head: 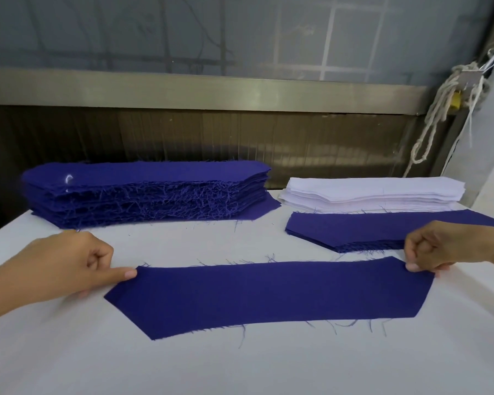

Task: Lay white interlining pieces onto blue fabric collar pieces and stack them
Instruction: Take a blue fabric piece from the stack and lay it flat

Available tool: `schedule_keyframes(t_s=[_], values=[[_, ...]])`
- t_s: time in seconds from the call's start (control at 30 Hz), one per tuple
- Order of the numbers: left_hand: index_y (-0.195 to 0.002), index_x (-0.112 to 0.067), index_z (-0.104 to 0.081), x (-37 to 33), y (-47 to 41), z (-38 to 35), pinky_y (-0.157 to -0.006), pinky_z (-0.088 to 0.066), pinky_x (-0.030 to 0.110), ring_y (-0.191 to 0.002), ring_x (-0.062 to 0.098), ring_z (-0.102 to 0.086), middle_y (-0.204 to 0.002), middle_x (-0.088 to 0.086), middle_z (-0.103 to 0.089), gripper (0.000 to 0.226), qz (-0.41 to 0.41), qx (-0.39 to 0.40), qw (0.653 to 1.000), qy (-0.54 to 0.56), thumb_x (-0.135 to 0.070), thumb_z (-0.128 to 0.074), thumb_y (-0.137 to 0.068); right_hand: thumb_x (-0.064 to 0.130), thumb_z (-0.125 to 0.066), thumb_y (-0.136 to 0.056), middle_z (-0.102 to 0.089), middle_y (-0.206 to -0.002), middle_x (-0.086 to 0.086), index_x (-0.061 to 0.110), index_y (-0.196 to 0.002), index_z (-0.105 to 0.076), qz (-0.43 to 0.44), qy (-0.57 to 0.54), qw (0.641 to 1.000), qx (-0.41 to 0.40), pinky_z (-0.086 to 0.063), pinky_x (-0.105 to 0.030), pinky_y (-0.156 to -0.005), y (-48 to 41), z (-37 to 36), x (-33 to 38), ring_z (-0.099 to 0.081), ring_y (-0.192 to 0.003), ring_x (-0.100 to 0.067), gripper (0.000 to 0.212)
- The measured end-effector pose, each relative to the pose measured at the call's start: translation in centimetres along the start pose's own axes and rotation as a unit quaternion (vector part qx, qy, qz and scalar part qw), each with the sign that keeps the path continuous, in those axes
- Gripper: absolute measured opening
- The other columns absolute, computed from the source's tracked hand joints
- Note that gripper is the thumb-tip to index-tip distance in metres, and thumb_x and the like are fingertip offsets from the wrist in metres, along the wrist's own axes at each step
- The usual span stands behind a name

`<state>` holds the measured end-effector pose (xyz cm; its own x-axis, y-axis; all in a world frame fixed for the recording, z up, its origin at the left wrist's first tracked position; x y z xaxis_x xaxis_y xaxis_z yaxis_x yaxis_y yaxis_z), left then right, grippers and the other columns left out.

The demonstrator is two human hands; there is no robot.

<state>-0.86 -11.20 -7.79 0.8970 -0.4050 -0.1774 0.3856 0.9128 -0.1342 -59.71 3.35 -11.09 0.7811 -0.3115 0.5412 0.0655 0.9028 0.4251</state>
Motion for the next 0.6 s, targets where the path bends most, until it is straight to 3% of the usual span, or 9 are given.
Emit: schedule_keyframes(t_s=[0.1,0.2,0.3,0.37,0.47,0.6], values=[[-0.05,-0.023,-0.048,-2.0,0.0,3.2,-0.052,-0.055,0.033,-0.041,0.005,-0.056,-0.042,-0.012,-0.055,0.06,-0.013,-0.135,0.991,0.005,-0.08,-0.048,-0.07,0.062,-0.087,-0.065,-0.069,-0.072,-0.01,0.017,-0.088,-0.073,0.018,-0.028,0.999,-0.025,-0.039,-0.018,-0.051,0.1,1.1,0.1,-0.051,-0.059,-0.012,0.053],[-0.05,-0.025,-0.044,-5.8,-0.2,4.8,-0.052,-0.053,0.033,-0.042,0.006,-0.057,-0.042,-0.01,-0.055,0.052,-0.034,-0.193,0.981,0.014,-0.064,-0.051,-0.084,0.049,-0.084,-0.071,-0.066,-0.068,-0.016,0.011,-0.086,-0.073,0.048,-0.098,0.989,-0.097,-0.036,-0.018,-0.044,0.6,3.3,1.3,-0.044,-0.051,-0.013,0.043],[-0.058,-0.029,-0.051,-10.9,-1.6,5.5,-0.053,-0.051,0.028,-0.046,0.002,-0.056,-0.045,-0.012,-0.058,0.042,-0.08,-0.198,0.977,0.029,-0.057,-0.055,-0.089,0.025,-0.076,-0.081,-0.066,-0.066,-0.015,0.002,-0.088,-0.072,0.052,-0.15,0.965,-0.207,-0.039,-0.019,-0.042,1.1,6.2,2.0,-0.047,-0.049,-0.015,0.025],[-0.066,-0.031,-0.057,-14.4,-3.2,5.2,-0.054,-0.048,0.025,-0.051,-0.001,-0.058,-0.053,-0.012,-0.062,0.033,-0.111,-0.176,0.977,0.051,-0.053,-0.056,-0.091,0.014,-0.069,-0.092,-0.068,-0.065,-0.01,-0.001,-0.092,-0.071,0.028,-0.152,0.948,-0.279,-0.043,-0.024,-0.051,1.6,8.1,2.0,-0.051,-0.054,-0.017,0.015],[-0.078,-0.03,-0.064,-19.4,-5.9,4.8,-0.059,-0.05,0.024,-0.061,-0.002,-0.061,-0.064,-0.015,-0.065,0.026,-0.151,-0.168,0.97,0.087,-0.047,-0.057,-0.095,0.011,-0.062,-0.098,-0.068,-0.08,-0.011,0.002,-0.097,-0.071,-0.002,-0.166,0.912,-0.375,-0.044,-0.028,-0.065,2.4,11.0,1.1,-0.055,-0.069,-0.02,0.012],[-0.09,-0.023,-0.069,-25.7,-9.6,4.4,-0.064,-0.054,0.029,-0.066,0.004,-0.061,-0.073,-0.013,-0.066,0.022,-0.198,-0.194,0.955,0.108,-0.038,-0.056,-0.098,0.01,-0.063,-0.097,-0.066,-0.094,-0.017,-0.001,-0.106,-0.07,-0.003,-0.188,0.864,-0.467,-0.04,-0.027,-0.062,2.8,13.9,-1.1,-0.055,-0.071,-0.017,0.016]])
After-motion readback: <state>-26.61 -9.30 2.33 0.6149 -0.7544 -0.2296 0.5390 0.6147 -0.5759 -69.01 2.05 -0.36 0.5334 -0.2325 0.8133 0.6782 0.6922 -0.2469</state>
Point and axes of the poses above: each hand's wrist, its own y-axis away from the middle knuckle, its own z-axis out of the back of the hand, x = y × z, the point moved 10 cm from there along -y, towards the middle knuckle
